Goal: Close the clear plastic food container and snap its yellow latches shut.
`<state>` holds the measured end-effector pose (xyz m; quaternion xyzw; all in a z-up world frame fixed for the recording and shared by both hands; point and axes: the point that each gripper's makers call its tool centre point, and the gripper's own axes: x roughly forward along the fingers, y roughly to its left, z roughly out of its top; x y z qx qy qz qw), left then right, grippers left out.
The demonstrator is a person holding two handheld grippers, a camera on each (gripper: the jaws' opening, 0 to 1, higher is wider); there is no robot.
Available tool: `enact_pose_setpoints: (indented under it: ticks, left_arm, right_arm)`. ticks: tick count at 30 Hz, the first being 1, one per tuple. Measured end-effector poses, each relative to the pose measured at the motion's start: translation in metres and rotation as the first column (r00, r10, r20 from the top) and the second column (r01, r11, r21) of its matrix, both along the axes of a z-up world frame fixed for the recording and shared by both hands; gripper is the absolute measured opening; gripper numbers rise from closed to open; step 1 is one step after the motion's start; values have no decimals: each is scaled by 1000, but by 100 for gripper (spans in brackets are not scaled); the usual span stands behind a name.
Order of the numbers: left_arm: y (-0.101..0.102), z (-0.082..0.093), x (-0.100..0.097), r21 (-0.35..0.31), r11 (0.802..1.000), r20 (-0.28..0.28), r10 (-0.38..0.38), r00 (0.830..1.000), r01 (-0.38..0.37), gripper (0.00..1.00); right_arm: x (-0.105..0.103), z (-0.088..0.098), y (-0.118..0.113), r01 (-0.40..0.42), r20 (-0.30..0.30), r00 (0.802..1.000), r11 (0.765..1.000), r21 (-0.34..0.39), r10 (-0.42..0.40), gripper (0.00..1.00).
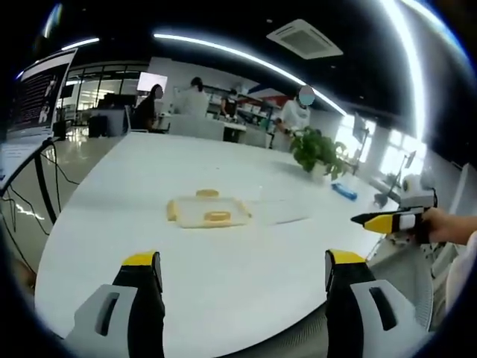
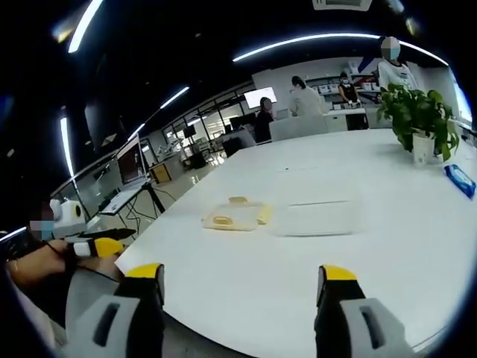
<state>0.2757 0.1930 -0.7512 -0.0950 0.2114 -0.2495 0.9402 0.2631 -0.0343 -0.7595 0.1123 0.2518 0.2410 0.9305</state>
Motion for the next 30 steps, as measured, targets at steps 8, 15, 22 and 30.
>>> enact_pose_setpoints:
  ticks: [8,15,22,30]
  left_arm:
    - [1,-1,0,13,1000,-1,6,1000,-6,90]
    - [1,-2,1,20,1000,-2,12,1000,-12,90]
    - [0,-4,1,29,1000,-6,7,1000,-7,90]
    - [1,-4,1,26,1000,-8,10,1000,-10,90]
  right_arm:
    - [1,-1,-1,8,-2,1000,1000,9,-8,83]
    - [1,-3,0,1,-7,1000,1000,5,-1,83]
    - [2,-4,-1,1,-7,1000,1000,11,-1,83]
    - [2,-2,-2,9,-2,1000,1000,12,-9,81]
